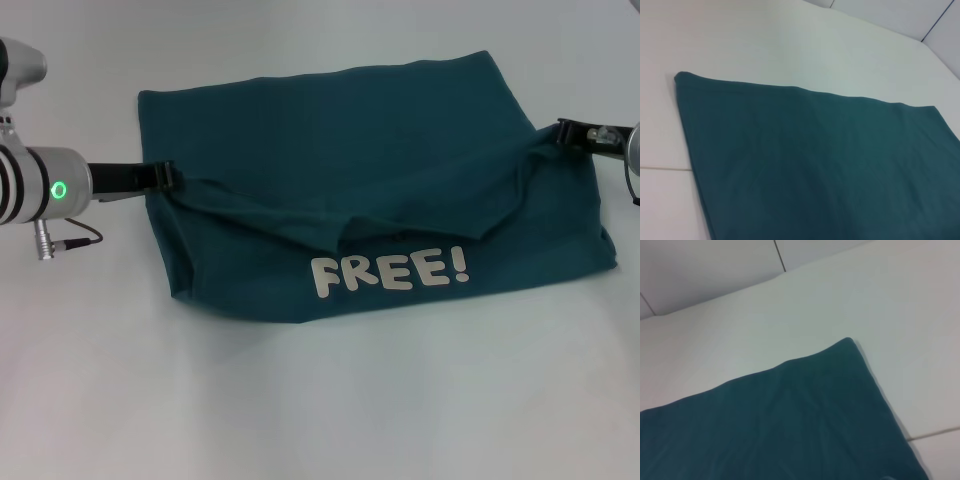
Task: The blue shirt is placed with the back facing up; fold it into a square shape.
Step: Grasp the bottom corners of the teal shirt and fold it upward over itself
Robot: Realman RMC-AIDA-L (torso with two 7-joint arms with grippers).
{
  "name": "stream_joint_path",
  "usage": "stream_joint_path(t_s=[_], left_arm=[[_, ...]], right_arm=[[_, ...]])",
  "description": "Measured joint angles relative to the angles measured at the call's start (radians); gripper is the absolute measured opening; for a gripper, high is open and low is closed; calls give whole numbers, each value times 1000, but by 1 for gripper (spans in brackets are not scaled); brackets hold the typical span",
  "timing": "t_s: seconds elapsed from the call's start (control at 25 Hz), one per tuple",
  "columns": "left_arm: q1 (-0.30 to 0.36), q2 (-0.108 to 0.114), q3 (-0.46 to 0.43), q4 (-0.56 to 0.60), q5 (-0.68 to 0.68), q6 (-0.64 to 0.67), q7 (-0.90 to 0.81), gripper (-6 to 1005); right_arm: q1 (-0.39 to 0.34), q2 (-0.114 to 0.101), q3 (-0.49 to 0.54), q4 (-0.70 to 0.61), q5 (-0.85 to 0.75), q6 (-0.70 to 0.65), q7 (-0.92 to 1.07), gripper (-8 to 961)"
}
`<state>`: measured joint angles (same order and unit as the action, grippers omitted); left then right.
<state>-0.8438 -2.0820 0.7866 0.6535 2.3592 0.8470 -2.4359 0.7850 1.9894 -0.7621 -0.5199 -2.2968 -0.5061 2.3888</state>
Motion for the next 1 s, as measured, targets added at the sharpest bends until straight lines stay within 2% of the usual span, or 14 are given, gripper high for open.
stream_joint_path(t_s=[0.4,0.6,0.76,0.88,0.96,1.0], left_arm=[[-7,0,0,-18,1,-17,6,17],[-9,8,0,-30,5,-16,-40,22],[-1,8,-6,-29,11,-14,-54,27],[8,5,-9,-23,11,-13,-68,223],[21,4,-10,-9,11,-12,-89,269],[31,1,-10,4,8,-10,-97,293]], right_arm=[[-4,-3,-21,-2,0,-9,-1,95],[8,-27,-106,2,-13,-58,9,98],[12,-30,-111,-7,-28,-80,12,101],[6,-34,-105,-11,-26,-99,13,103],[3,-43,-103,-11,-27,-126,26,104],[1,-49,-102,-11,-27,-140,37,150]])
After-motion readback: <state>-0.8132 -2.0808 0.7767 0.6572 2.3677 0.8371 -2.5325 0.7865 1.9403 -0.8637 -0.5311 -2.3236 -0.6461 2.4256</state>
